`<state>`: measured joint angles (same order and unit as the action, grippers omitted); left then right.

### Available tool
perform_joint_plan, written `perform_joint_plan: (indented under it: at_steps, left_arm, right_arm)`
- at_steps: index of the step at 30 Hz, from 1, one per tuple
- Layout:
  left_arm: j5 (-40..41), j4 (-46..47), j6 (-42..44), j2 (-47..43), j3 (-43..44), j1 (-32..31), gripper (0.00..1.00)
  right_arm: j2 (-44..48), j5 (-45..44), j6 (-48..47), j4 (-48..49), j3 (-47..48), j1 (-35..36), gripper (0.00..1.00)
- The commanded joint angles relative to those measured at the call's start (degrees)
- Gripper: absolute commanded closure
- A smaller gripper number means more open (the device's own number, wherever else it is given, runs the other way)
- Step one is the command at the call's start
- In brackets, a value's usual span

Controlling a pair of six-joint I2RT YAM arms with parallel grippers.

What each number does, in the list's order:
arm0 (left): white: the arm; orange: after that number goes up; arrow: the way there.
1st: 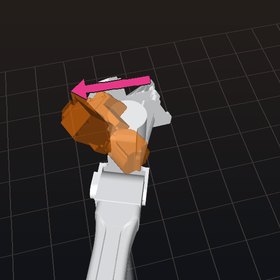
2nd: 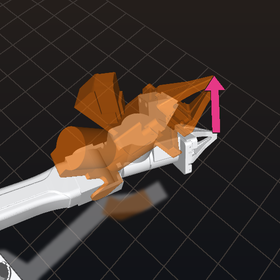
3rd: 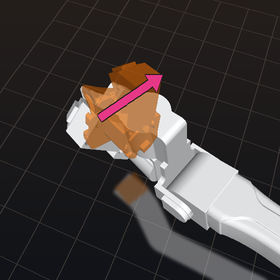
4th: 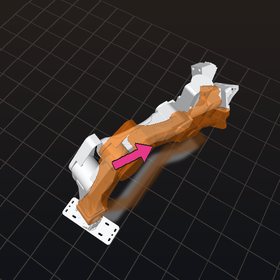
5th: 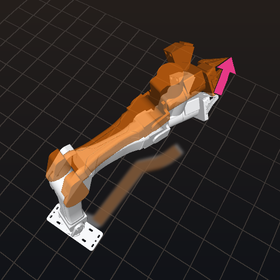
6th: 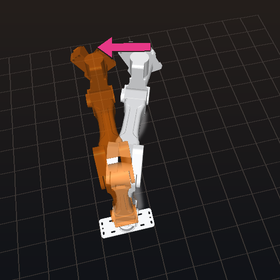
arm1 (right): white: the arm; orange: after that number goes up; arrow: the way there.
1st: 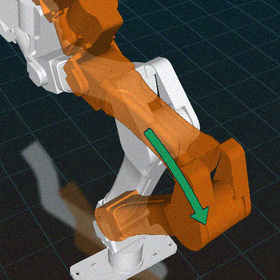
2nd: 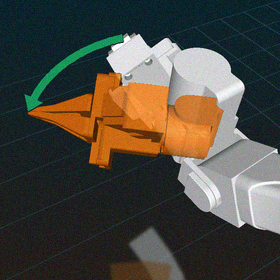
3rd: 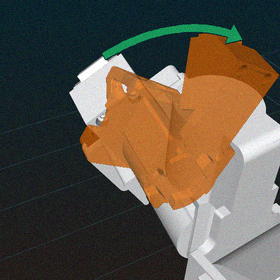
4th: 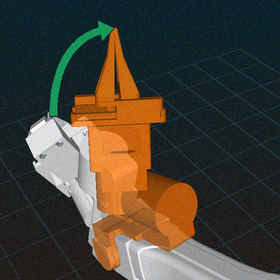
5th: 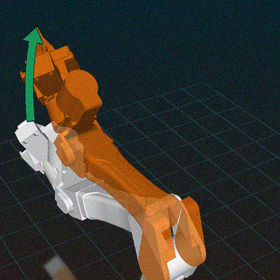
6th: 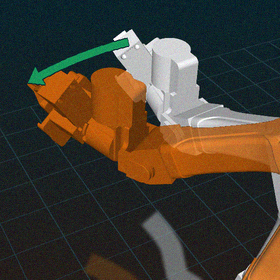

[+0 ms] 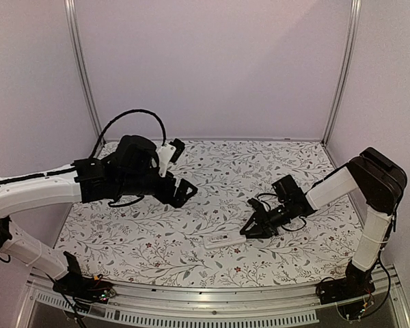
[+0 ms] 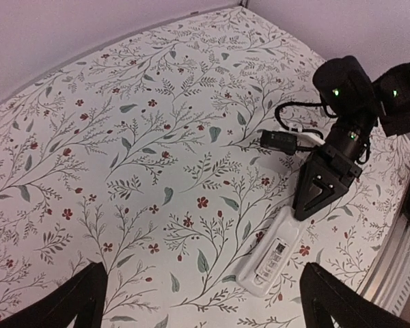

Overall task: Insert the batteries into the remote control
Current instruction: Press the battery cover on the remote control.

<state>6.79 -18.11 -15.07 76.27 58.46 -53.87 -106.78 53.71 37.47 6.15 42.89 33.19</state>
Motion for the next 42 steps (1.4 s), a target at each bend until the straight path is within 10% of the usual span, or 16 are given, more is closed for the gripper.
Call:
perform_joint_plan:
  at_steps: [1,14,42]
  left_arm:
    - [-0.32,-0.04,-11.74,-3.35,-2.58,2.05,0.01]
    - [-2.99,-5.20,-26.06,15.51,1.03,-7.14,0.58]
    - [-5.04,-2.55,-30.10,25.11,4.31,-9.85,0.78]
  right_arm:
    - [2.14,0.67,-0.79,-1.23,-1.18,1.84,0.69]
    - [2.40,0.34,0.32,-1.56,-2.38,4.86,0.71]
    - [1.23,0.43,-0.38,-1.75,-1.87,4.96,0.71]
